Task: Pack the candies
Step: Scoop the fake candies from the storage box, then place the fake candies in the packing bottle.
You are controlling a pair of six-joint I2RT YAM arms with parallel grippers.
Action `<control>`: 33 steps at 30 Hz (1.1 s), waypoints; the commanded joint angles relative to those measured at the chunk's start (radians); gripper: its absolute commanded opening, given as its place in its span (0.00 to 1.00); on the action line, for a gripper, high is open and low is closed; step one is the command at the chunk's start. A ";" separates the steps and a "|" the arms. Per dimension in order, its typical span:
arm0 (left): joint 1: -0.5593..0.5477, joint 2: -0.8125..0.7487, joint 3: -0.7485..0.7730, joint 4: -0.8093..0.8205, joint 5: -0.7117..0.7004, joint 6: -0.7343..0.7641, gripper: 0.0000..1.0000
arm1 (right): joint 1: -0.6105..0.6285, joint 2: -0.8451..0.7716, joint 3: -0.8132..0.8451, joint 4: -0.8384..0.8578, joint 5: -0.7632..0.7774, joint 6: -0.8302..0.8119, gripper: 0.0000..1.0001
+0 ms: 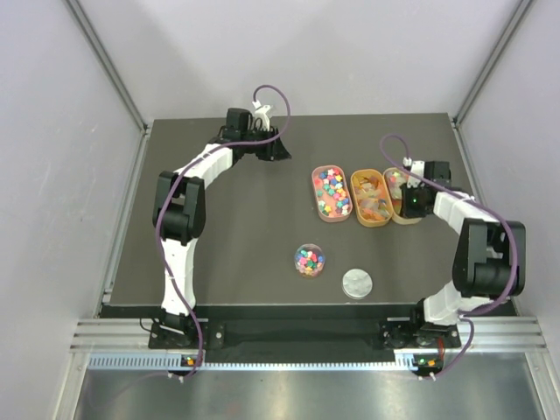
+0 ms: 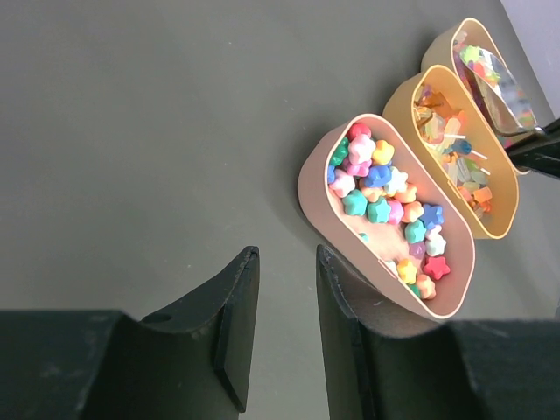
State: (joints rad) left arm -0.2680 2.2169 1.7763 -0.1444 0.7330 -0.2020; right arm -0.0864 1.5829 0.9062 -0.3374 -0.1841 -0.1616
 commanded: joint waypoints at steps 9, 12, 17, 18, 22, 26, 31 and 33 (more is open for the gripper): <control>0.009 -0.128 0.040 -0.122 -0.064 0.194 0.38 | 0.027 -0.311 0.097 -0.014 -0.092 -0.062 0.00; 0.010 -0.160 0.014 -0.118 -0.090 0.193 0.38 | 0.036 -0.374 0.099 -0.070 -0.173 -0.125 0.00; 0.013 -0.221 -0.055 -0.119 -0.156 0.193 0.36 | 0.118 -0.465 0.095 -0.161 -0.270 -0.277 0.00; 0.015 -0.239 -0.064 -0.122 -0.162 0.194 0.36 | 0.155 -0.483 0.097 -0.184 -0.279 -0.306 0.00; 0.039 -0.287 -0.120 -0.124 -0.172 0.196 0.36 | 0.263 -0.531 0.074 -0.239 -0.272 -0.432 0.00; 0.067 -0.322 -0.179 -0.124 -0.173 0.190 0.36 | 0.358 -0.531 0.057 -0.303 -0.264 -0.496 0.00; 0.102 -0.365 -0.247 -0.124 -0.202 0.182 0.35 | 0.473 -0.518 0.023 -0.422 -0.216 -0.698 0.00; 0.111 -0.391 -0.268 -0.121 -0.239 0.182 0.35 | 0.516 -0.508 0.019 -0.472 -0.187 -0.746 0.00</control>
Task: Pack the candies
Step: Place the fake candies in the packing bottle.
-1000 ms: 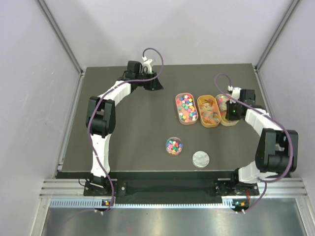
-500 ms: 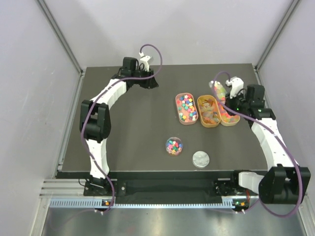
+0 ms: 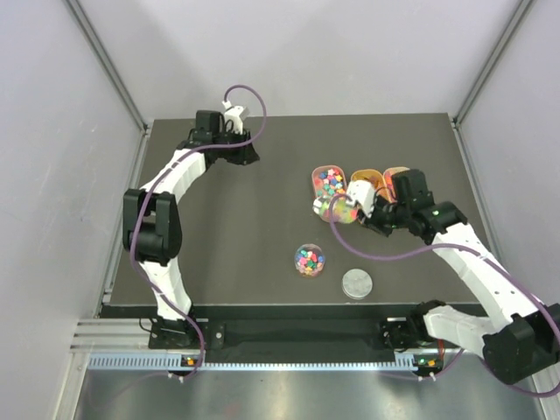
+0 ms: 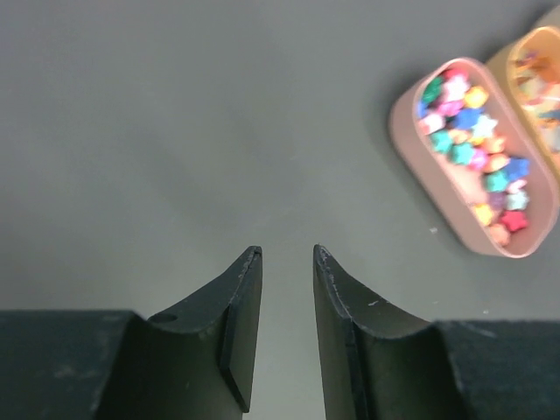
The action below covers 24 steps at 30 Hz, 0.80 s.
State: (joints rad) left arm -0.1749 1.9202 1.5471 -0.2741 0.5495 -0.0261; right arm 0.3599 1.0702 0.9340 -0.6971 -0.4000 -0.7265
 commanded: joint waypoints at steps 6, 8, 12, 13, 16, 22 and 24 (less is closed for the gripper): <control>0.044 -0.165 -0.125 0.013 -0.102 0.015 0.34 | 0.145 0.043 -0.012 -0.163 0.093 -0.336 0.00; 0.048 -0.181 -0.151 0.018 -0.100 0.015 0.34 | 0.166 0.066 -0.011 -0.176 0.119 -0.364 0.00; 0.055 -0.207 -0.177 0.023 -0.106 0.017 0.34 | 0.206 0.094 -0.015 -0.193 0.184 -0.424 0.00; 0.057 -0.210 -0.182 0.021 -0.108 0.014 0.35 | 0.217 0.097 -0.020 -0.196 0.200 -0.436 0.00; 0.060 -0.213 -0.194 0.027 -0.108 0.002 0.35 | 0.235 0.097 -0.020 -0.203 0.245 -0.468 0.00; 0.064 -0.224 -0.226 0.050 -0.102 -0.005 0.35 | 0.292 0.112 -0.006 -0.226 0.340 -0.479 0.00; 0.068 -0.221 -0.235 0.064 -0.100 -0.011 0.35 | 0.326 0.119 0.006 -0.234 0.368 -0.467 0.00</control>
State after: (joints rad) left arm -0.1173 1.7473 1.3308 -0.2722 0.4503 -0.0273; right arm 0.6296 1.1740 0.9077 -0.9089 -0.1028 -1.1774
